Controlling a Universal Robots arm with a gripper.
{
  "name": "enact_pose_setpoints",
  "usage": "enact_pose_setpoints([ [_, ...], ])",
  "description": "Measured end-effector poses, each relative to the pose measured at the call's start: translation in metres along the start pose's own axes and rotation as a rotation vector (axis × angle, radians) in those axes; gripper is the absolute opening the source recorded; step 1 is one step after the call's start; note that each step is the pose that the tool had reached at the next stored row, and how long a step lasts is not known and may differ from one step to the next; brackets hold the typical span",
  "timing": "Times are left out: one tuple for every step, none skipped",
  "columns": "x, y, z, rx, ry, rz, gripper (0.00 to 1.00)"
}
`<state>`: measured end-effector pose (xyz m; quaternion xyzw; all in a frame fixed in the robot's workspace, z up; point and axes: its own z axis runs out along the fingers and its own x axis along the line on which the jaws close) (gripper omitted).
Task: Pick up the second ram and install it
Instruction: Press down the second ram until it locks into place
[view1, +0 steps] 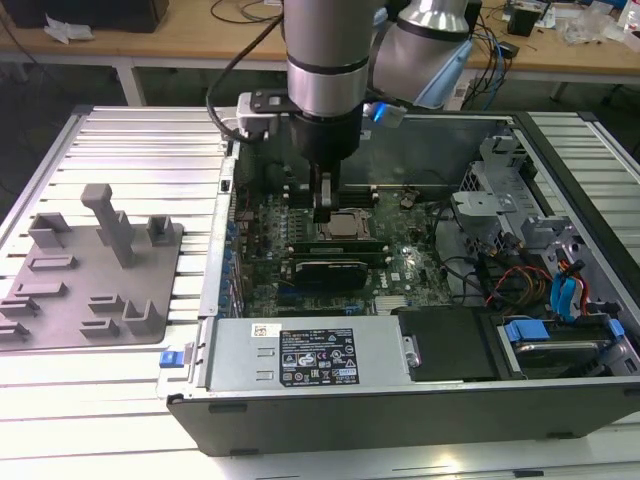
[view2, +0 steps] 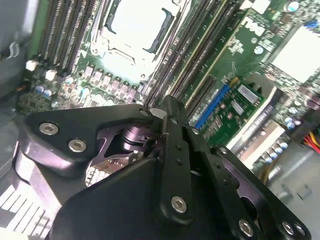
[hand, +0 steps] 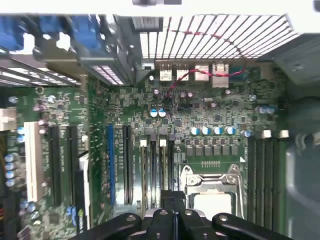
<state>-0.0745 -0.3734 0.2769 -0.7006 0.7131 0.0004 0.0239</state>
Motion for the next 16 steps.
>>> enact_pose_setpoints([
  [-0.0002, -0.0003, -0.0074, 0.0000, 0.0011, 0.000, 0.08],
  [-0.0003, -0.0003, -0.0074, 0.0001, 0.0011, 0.000, 0.08],
  [-0.0003, -0.0005, -0.0074, 0.0002, 0.0011, 0.000, 0.08],
  [-0.0003, -0.0046, -0.0074, 0.0000, 0.0014, 0.000, 0.08],
  [-0.0004, -0.0100, -0.0072, 0.0001, 0.0012, 0.000, 0.08],
  [-0.0006, -0.0186, -0.0069, 0.0000, 0.0013, 0.000, 0.08],
  [-0.0007, -0.0279, -0.0066, 0.0001, 0.0013, 0.000, 0.08],
  [-0.0008, -0.0347, -0.0063, 0.0001, 0.0012, 0.000, 0.08],
  [-0.0008, -0.0357, -0.0063, 0.0000, 0.0013, 0.000, 0.08],
  [-0.0008, -0.0358, -0.0063, 0.0000, 0.0013, 0.000, 0.08],
  [-0.0008, -0.0358, -0.0063, 0.0001, 0.0013, 0.000, 0.08],
  [-0.0009, -0.0359, -0.0063, 0.0000, 0.0013, 0.000, 0.08],
  [-0.0009, -0.0360, -0.0063, 0.0001, 0.0012, 0.000, 0.08],
  [-0.0009, -0.0361, -0.0063, 0.0001, 0.0013, 0.000, 0.08],
  [-0.0009, -0.0361, -0.0063, 0.0000, 0.0013, 0.000, 0.08],
  [-0.0009, -0.0361, -0.0063, 0.0001, 0.0012, 0.000, 0.08],
])
